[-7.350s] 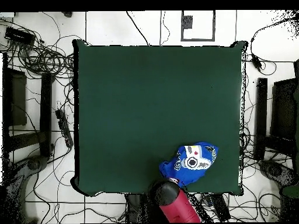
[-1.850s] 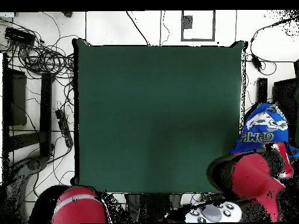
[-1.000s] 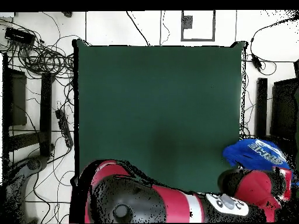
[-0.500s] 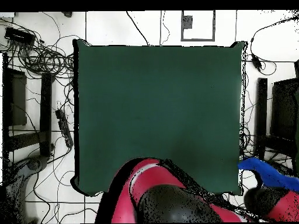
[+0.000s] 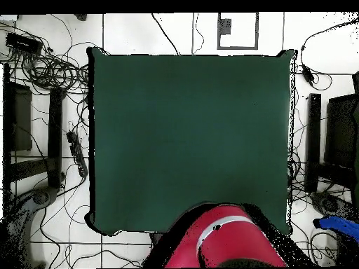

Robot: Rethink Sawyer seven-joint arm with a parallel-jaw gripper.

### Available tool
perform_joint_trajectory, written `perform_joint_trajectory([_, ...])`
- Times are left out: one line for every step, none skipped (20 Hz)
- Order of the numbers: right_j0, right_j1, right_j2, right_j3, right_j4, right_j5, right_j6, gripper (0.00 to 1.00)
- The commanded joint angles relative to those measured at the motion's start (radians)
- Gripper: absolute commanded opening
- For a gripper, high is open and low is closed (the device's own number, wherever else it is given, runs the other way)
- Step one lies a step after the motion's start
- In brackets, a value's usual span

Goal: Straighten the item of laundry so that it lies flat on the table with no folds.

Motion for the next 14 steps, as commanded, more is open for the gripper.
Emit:
perform_joint_trajectory([0.062,0.068,0.044,-0.065,0.045,0.182,0.044,0.0])
perform_joint_trajectory([0.063,0.078,0.036,-0.062,0.053,0.186,0.055,0.0])
perform_joint_trajectory([0.064,0.089,0.029,-0.059,0.062,0.191,0.067,0.0])
perform_joint_trajectory([0.063,0.1,0.016,-0.058,0.068,0.19,0.073,0.0])
perform_joint_trajectory([0.062,0.109,0.005,-0.06,0.074,0.208,0.077,0.0])
perform_joint_trajectory([0.063,0.124,-0.005,-0.06,0.084,0.227,0.087,0.0])
perform_joint_trajectory([0.065,0.139,-0.015,-0.06,0.094,0.245,0.096,0.0])
perform_joint_trajectory([0.073,0.166,-0.024,-0.054,0.116,0.264,0.119,0.0])
perform_joint_trajectory([0.084,0.188,-0.035,-0.047,0.136,0.294,0.142,0.0])
perform_joint_trajectory([0.096,0.212,-0.045,-0.04,0.154,0.338,0.164,0.0])
perform_joint_trajectory([0.109,0.233,-0.058,-0.036,0.171,0.388,0.188,0.0])
perform_joint_trajectory([0.118,0.256,-0.069,-0.037,0.186,0.43,0.207,0.0])
perform_joint_trajectory([0.122,0.267,-0.077,-0.044,0.193,0.465,0.215,0.0])
perform_joint_trajectory([0.125,0.272,-0.08,-0.053,0.198,0.505,0.218,0.0])
